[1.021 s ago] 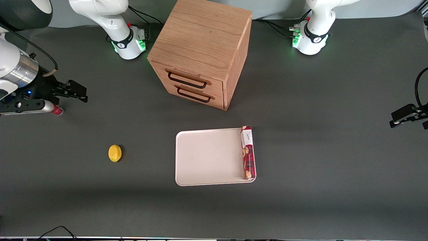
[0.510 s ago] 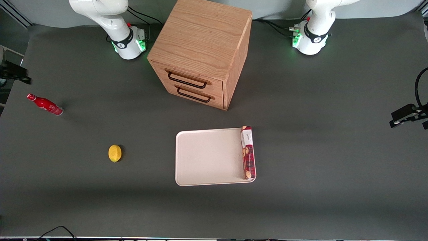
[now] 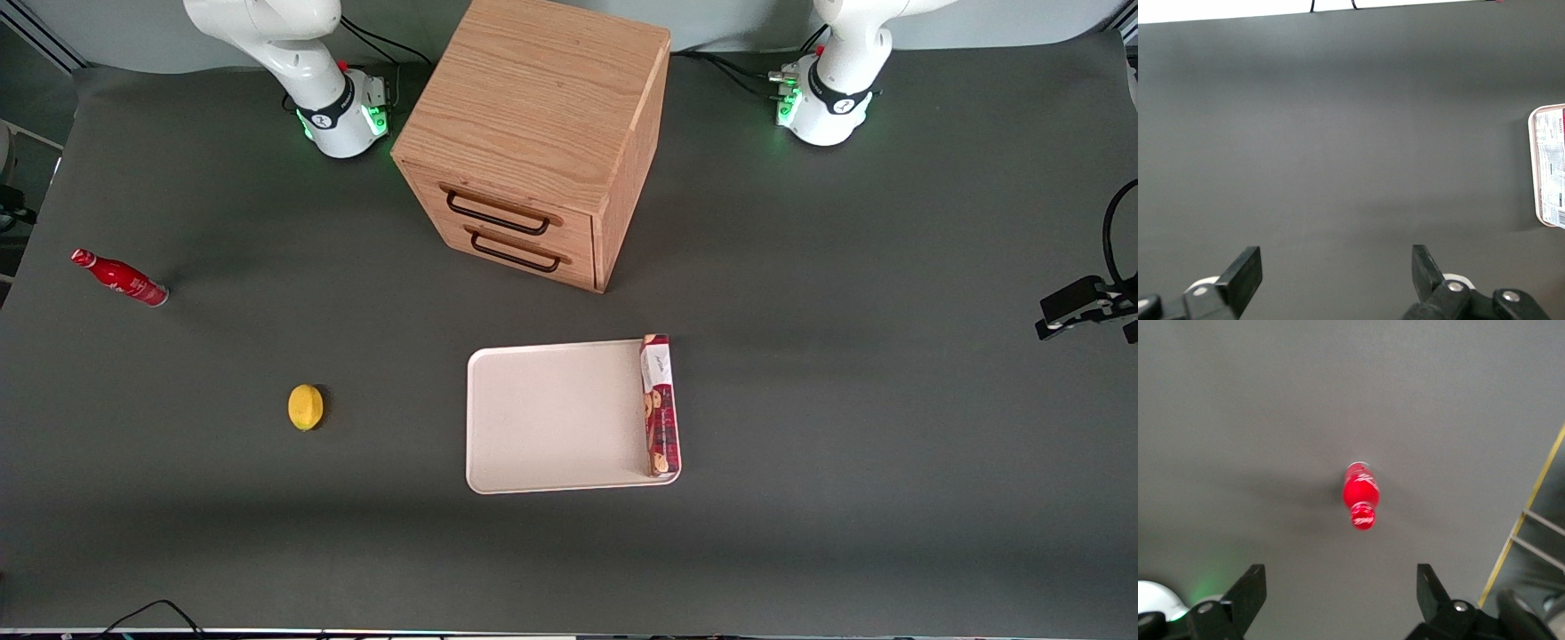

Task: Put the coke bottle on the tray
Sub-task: 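Move the right gripper over the red Coca-Cola bottle lying on the table, then lower the right gripper and close it around the bottle's body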

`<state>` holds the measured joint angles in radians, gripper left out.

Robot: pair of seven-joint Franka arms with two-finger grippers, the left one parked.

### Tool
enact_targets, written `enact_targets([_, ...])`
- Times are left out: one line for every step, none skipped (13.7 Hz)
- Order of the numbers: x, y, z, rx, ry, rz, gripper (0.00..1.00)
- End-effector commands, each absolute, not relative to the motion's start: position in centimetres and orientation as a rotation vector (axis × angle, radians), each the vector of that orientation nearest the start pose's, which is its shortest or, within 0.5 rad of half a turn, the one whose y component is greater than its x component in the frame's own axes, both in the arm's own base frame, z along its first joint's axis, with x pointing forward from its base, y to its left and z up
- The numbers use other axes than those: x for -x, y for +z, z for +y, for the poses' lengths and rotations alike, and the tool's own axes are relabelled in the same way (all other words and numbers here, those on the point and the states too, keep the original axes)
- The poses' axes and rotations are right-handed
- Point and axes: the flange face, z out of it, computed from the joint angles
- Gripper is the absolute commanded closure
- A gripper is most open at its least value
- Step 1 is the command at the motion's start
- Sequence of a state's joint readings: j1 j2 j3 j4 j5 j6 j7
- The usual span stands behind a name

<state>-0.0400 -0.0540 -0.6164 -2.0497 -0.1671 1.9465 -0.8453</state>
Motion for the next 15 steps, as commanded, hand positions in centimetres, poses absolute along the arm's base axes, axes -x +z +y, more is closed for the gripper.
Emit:
enact_targets([-39.6, 42.3, -33.0, 3.17, 0.092, -0.558, 0.0])
enact_targets([-39.3, 40.5, -33.7, 3.19, 0.08, -0.564, 0.0])
enact_targets([-39.1, 39.4, -34.1, 3.205, 0.069, -0.555, 0.0])
enact_targets([-39.1, 38.3, -33.8, 3.209, 0.064, -0.561, 0.0])
enact_targets([-39.2, 37.4, -33.7, 3.216, 0.056, -0.561, 0.0])
enact_targets([-39.0, 36.9, -33.7, 3.223, 0.039, -0.562, 0.0])
enact_targets([-38.8, 36.4, -33.6, 3.231, 0.02, -0.563, 0.0])
enact_targets([-38.7, 35.8, -33.6, 3.237, 0.019, -0.563, 0.0])
enact_targets([-38.8, 35.2, -33.7, 3.239, 0.028, -0.563, 0.0])
enact_targets([-38.7, 34.9, -33.6, 3.235, 0.036, -0.561, 0.0])
enact_targets([-38.6, 34.7, -33.8, 3.234, 0.025, -0.546, 0.0])
enact_targets([-38.4, 34.2, -34.1, 3.231, 0.033, -0.545, 0.0])
enact_targets([-38.2, 33.6, -34.4, 3.217, 0.029, -0.529, 0.0])
enact_targets([-38.0, 33.3, -34.7, 3.203, 0.027, -0.535, 0.0])
enact_targets([-37.8, 33.2, -34.9, 3.2, 0.024, -0.53, 0.0])
